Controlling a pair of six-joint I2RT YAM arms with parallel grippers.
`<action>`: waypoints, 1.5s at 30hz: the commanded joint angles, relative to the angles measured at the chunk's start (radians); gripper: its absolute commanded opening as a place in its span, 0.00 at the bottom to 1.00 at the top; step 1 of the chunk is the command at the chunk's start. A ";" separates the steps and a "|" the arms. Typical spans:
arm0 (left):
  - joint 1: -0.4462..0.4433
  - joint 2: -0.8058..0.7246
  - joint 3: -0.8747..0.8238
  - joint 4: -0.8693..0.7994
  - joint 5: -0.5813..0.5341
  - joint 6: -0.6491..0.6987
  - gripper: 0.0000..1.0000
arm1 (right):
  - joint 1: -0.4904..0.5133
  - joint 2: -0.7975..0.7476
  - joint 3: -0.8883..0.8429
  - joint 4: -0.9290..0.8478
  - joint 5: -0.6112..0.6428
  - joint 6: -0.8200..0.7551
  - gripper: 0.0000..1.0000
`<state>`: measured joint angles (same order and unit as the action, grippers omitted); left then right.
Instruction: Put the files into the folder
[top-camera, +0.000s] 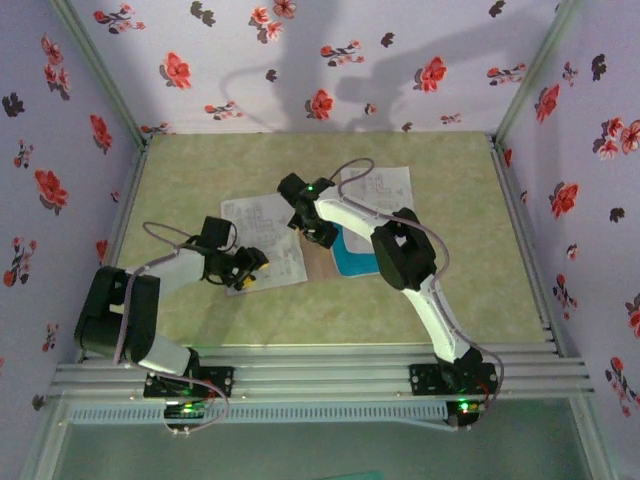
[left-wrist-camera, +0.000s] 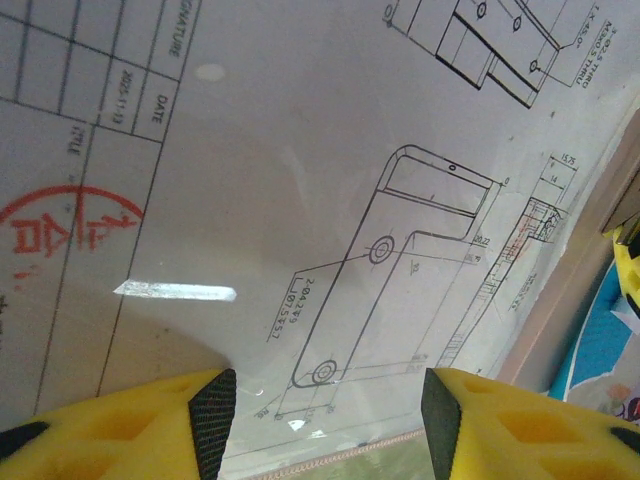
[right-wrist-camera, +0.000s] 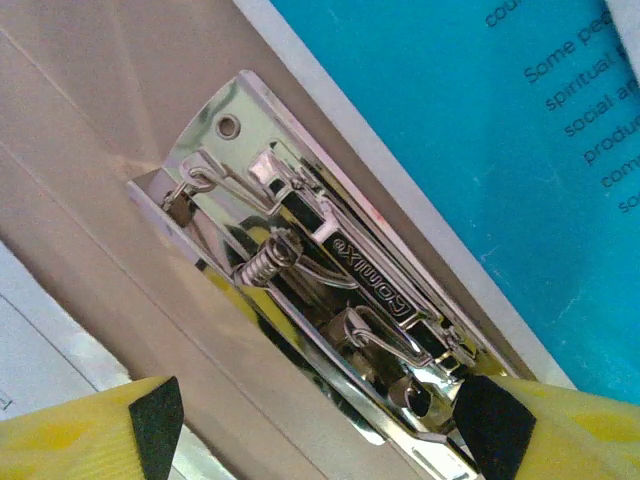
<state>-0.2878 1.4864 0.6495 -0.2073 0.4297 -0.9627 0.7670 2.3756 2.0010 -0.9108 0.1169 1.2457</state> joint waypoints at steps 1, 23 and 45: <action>0.008 0.021 -0.039 -0.085 -0.037 0.013 0.56 | -0.024 0.072 0.004 -0.096 0.093 -0.045 0.79; 0.008 0.038 -0.027 -0.073 -0.033 0.015 0.56 | 0.015 -0.122 -0.055 0.098 -0.121 -0.032 0.80; 0.009 0.044 -0.022 -0.079 -0.032 0.019 0.56 | 0.009 -0.008 -0.047 0.058 -0.089 -0.014 0.80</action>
<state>-0.2867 1.4914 0.6498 -0.2054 0.4320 -0.9623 0.7773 2.3306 1.9568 -0.8047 -0.0143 1.2144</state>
